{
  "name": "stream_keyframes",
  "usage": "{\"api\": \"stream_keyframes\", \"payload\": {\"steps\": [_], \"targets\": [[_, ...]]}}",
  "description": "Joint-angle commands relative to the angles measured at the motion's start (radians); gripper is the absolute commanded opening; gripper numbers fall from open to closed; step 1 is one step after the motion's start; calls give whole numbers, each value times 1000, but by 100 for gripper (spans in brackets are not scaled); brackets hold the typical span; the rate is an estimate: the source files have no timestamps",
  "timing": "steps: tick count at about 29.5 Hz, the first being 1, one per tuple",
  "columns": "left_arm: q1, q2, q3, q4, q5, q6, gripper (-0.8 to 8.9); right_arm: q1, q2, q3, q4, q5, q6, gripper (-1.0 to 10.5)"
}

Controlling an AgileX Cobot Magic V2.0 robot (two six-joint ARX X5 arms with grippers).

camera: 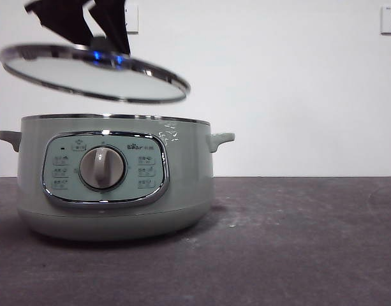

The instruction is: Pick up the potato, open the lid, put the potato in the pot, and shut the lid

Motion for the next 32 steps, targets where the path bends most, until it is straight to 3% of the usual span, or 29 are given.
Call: {"api": "stream_keyframes", "payload": {"steps": [1,8,32], "targets": [[-9,23,19,48,19,-26,-8,0,2,0,-6,6,14,532],[-34,69,17,53,16,-34,-8,0,2,0,-24,57,13,532],[-42,126,16,-82,11,-33,1,0,2,0,-44,57,13,532]]}}
